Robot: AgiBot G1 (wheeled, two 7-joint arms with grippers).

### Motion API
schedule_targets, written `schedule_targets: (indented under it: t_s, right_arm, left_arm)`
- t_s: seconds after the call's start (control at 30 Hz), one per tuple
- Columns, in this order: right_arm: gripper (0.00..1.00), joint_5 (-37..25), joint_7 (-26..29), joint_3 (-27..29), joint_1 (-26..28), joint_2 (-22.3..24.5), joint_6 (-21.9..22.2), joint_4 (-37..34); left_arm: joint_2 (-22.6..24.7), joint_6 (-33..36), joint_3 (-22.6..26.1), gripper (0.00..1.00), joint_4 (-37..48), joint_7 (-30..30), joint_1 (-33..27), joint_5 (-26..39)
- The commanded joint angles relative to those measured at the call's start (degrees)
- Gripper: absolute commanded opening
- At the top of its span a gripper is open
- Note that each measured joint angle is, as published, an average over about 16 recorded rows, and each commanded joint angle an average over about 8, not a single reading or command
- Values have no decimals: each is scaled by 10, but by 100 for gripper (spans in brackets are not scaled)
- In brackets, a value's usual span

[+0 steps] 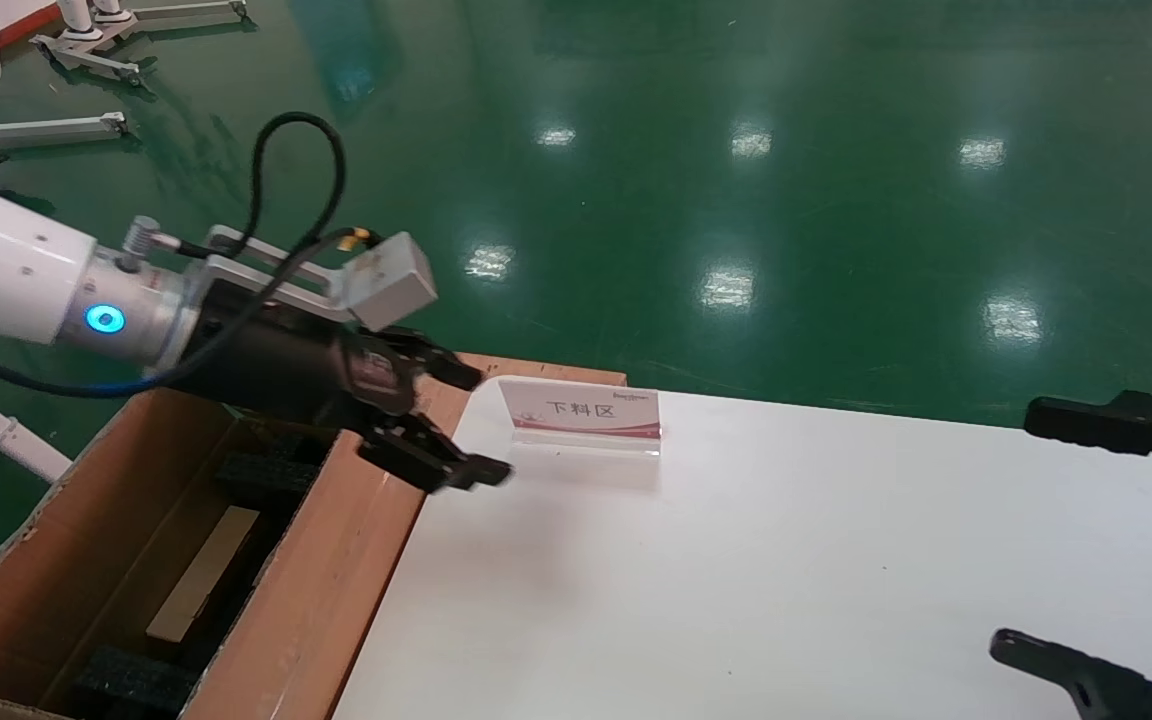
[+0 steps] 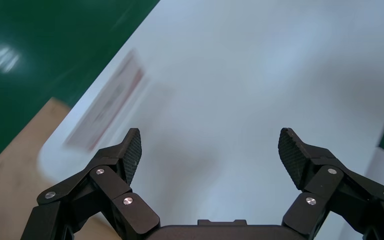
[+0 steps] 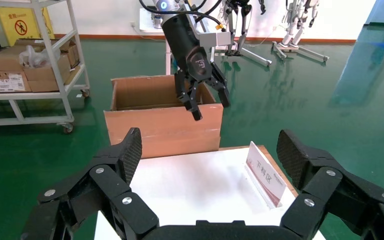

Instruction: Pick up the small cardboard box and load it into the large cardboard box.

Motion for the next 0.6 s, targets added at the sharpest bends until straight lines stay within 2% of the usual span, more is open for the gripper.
schedule_targets:
  t_s: [0.03,0.6]
  right_arm:
    - [100,0,0,0,0,0,0,0]
    - [100,0,0,-1,0,0,0,0]
  left_arm:
    - [4,8,-39,100,-5,10,29,-5]
    - [34,72,-363,100,-48,90,270,-51]
